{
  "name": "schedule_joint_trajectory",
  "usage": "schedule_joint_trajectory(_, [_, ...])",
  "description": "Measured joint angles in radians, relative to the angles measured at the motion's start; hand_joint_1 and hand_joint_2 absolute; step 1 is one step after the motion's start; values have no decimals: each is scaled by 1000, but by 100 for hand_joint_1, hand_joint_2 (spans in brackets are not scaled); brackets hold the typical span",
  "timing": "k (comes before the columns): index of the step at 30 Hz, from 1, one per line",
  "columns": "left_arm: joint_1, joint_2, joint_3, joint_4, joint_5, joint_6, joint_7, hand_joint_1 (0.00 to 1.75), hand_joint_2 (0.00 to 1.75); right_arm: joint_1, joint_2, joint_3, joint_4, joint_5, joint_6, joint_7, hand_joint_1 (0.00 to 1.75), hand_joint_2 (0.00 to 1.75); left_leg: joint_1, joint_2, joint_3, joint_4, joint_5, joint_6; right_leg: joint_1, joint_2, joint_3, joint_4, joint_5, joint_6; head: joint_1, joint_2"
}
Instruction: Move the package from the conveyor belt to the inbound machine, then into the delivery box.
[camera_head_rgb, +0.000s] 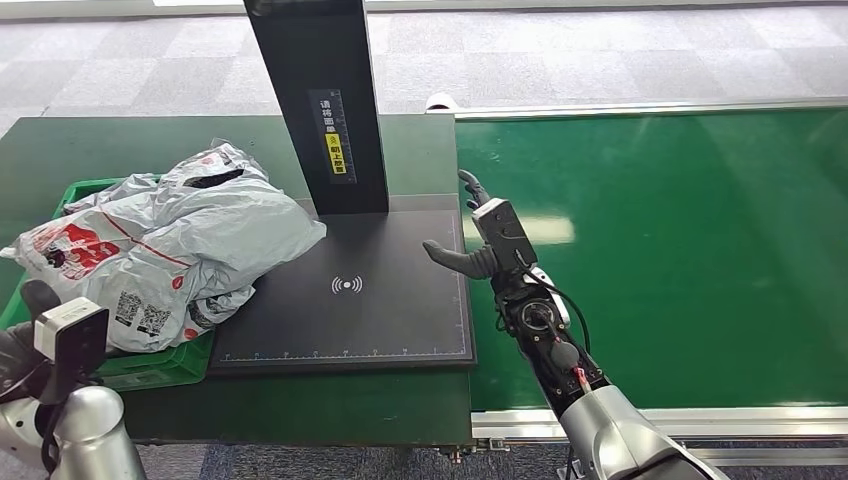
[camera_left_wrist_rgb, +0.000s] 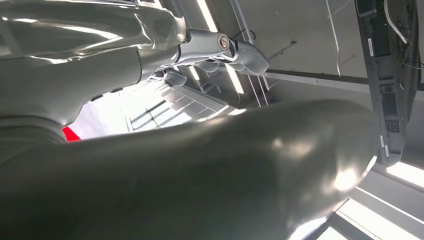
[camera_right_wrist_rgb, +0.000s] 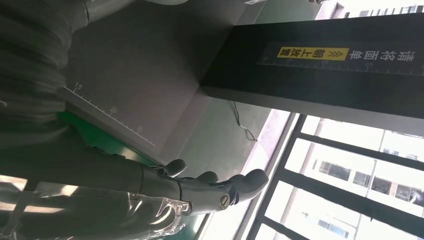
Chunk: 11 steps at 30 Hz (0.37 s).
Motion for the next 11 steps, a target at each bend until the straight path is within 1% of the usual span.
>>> schedule_joint_trajectory(3, [-1, -2, 2, -3, 14, 0, 0, 0, 0, 0, 0, 0, 2, 0, 0, -1, 0, 175, 0, 0, 0, 0, 0, 0, 0, 0, 0, 0, 0, 0, 0, 0])
schedule_joint_trajectory(5, [0, -2, -9, 1, 63, 0, 0, 0, 0, 1, -1, 0, 2, -1, -2, -2, 0, 175, 0, 0, 0, 0, 0, 0, 0, 0, 0, 0, 0, 0, 0, 0])
schedule_joint_trajectory(7, [1, 4, -37, 16, 164, -1, -1, 0, 0, 1, -2, 0, 2, -4, -2, -4, 0, 175, 0, 0, 0, 0, 0, 0, 0, 0, 0, 0, 0, 0, 0, 0])
schedule_joint_trajectory(10, [7, 35, -122, 56, 417, -1, -2, 0, 0, 1, -4, 0, 1, -8, 2, -4, 0, 175, 0, 0, 0, 0, 0, 0, 0, 0, 0, 0, 0, 0, 0, 0])
schedule_joint_trajectory(11, [9, 42, -141, 64, 468, -1, -2, 0, 0, 1, -4, 0, 1, -9, 3, -4, 0, 175, 0, 0, 0, 0, 0, 0, 0, 0, 0, 0, 0, 0, 0, 0])
